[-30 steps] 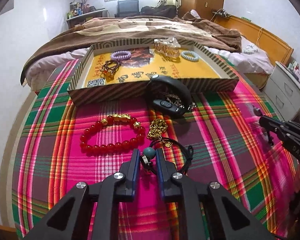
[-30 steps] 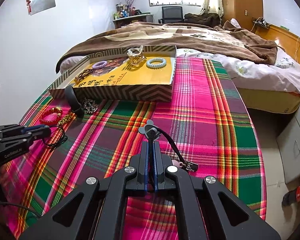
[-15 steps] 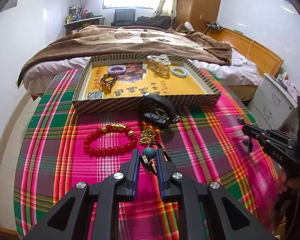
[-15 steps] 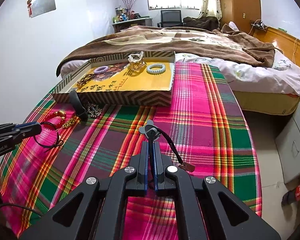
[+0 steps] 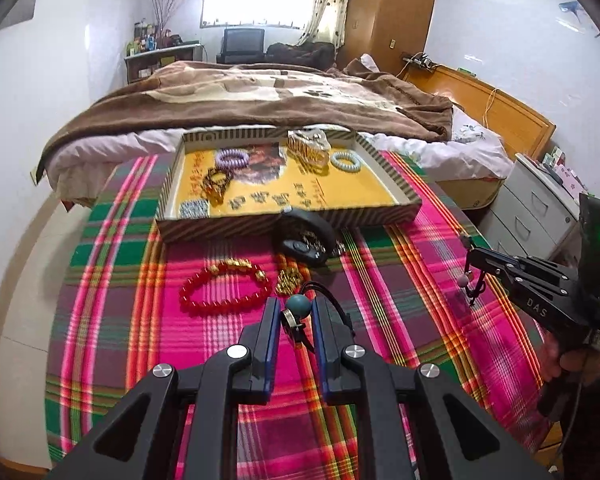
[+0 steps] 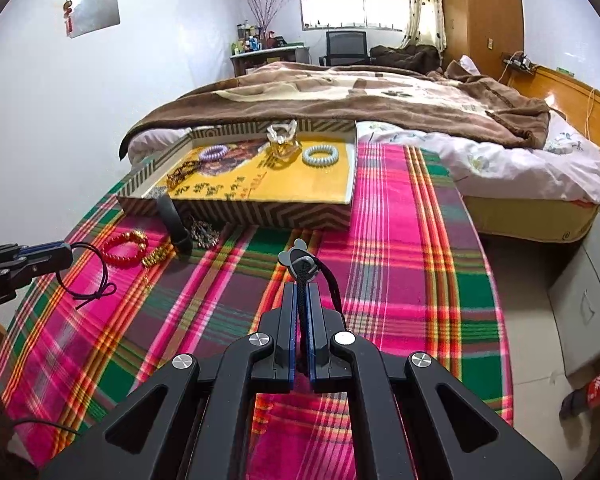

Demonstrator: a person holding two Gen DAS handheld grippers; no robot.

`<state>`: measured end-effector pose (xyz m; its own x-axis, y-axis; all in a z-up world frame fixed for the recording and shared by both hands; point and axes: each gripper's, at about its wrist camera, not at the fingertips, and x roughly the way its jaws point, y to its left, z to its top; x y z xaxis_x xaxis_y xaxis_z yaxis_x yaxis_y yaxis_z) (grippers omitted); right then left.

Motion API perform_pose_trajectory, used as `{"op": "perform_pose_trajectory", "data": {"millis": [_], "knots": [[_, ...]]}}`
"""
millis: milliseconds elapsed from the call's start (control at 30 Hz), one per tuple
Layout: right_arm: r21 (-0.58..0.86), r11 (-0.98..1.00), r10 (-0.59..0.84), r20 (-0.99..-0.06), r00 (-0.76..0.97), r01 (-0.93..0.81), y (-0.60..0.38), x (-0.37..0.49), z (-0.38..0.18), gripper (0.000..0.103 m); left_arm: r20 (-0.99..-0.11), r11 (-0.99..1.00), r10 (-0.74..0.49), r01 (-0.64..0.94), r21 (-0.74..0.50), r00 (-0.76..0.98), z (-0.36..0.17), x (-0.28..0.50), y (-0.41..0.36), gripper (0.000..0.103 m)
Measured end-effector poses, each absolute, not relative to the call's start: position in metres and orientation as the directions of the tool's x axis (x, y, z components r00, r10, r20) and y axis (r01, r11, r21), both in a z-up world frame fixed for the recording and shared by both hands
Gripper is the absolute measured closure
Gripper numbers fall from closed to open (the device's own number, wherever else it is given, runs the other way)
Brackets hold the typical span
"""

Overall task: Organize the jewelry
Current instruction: 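Carry both held pieces over the yellow box with both tools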

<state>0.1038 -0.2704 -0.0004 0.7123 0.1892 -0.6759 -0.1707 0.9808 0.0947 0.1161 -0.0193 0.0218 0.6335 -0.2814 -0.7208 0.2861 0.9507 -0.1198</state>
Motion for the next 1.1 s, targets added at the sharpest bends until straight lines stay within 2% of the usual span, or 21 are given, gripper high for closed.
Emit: {"op": "perform_pose_trajectory", "data": {"millis": [600, 1100], "knots": [[0.068, 0.98, 0.19, -0.599, 0.778, -0.187, -0.258, 0.137, 0.053, 0.1, -0.664, 0.955, -0.272, 0.278, -0.099, 0.696, 0.064, 0.169, -0.006, 0.087], [0.058, 0.98, 0.184, -0.648, 0.739, -0.193, -0.236, 0.215, 0.032, 0.1, -0.682, 0.965, -0.239, 0.25, -0.085, 0.691, 0.044, 0.259, -0.015, 0.087]]}}
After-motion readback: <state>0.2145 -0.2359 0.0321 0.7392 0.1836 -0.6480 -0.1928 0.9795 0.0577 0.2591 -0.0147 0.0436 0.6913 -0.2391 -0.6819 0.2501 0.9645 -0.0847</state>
